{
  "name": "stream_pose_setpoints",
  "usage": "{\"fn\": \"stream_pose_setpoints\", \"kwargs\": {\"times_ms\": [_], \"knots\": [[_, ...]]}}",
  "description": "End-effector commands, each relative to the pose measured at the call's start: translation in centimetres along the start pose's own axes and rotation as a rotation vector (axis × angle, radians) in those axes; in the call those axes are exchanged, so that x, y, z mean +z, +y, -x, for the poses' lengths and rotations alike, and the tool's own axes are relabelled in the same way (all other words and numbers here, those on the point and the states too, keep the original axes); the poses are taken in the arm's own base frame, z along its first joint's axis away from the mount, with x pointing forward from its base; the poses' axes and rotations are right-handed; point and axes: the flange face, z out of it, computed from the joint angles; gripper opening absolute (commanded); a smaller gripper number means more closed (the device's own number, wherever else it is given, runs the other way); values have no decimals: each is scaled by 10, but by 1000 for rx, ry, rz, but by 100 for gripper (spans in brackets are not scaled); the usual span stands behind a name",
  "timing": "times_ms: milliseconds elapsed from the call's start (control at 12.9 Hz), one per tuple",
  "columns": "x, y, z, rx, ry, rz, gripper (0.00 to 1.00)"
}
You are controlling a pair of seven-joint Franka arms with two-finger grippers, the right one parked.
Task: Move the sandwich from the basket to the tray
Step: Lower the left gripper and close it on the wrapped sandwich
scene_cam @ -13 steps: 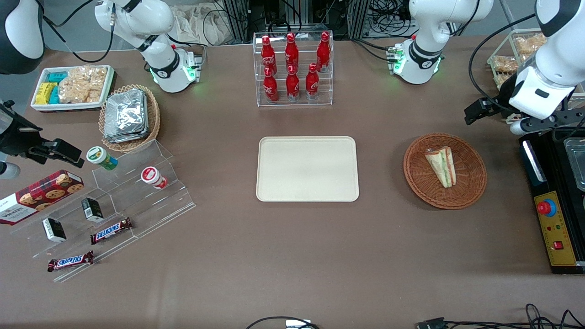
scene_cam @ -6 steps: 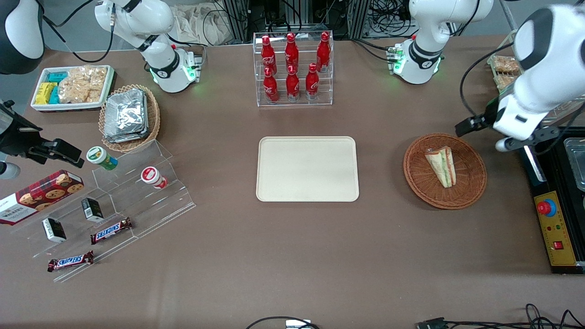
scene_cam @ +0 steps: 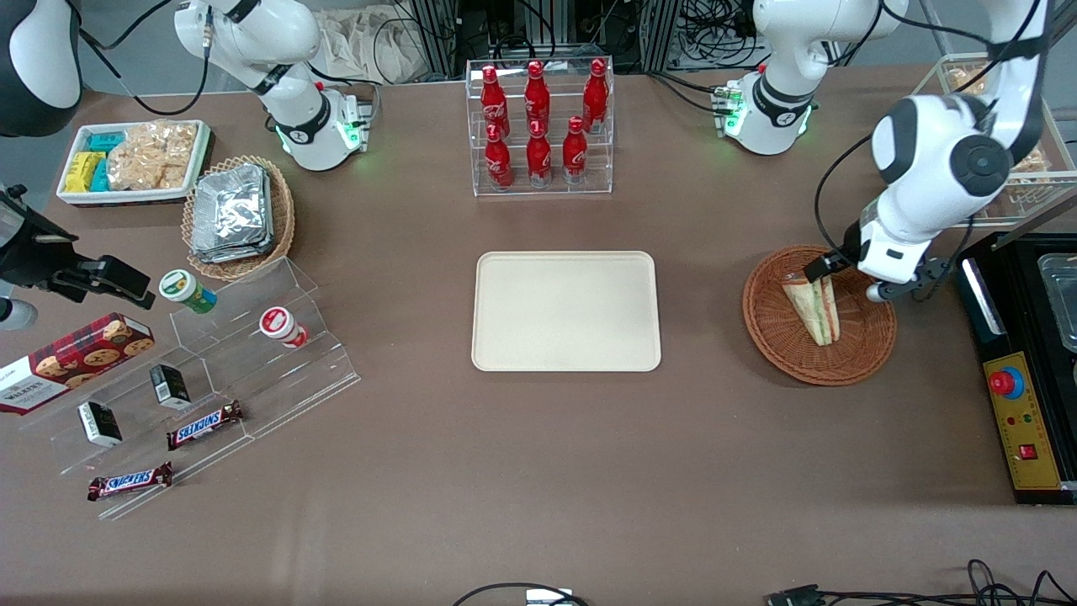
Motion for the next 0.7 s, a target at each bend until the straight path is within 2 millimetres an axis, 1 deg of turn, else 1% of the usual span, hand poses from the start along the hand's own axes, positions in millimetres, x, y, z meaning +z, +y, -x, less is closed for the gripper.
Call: {"fn": "stream_pose_setpoints", "kwargs": {"times_ms": [0, 156, 233, 467, 544, 622], "knots": [[51, -8, -6, -29, 21, -3, 100], [74, -8, -8, -27, 20, -8, 100], [79, -7, -9, -27, 21, -9, 100], [83, -7, -9, -27, 17, -12, 99], [83, -7, -9, -23, 17, -12, 73], [83, -7, -9, -20, 17, -12, 15]]}}
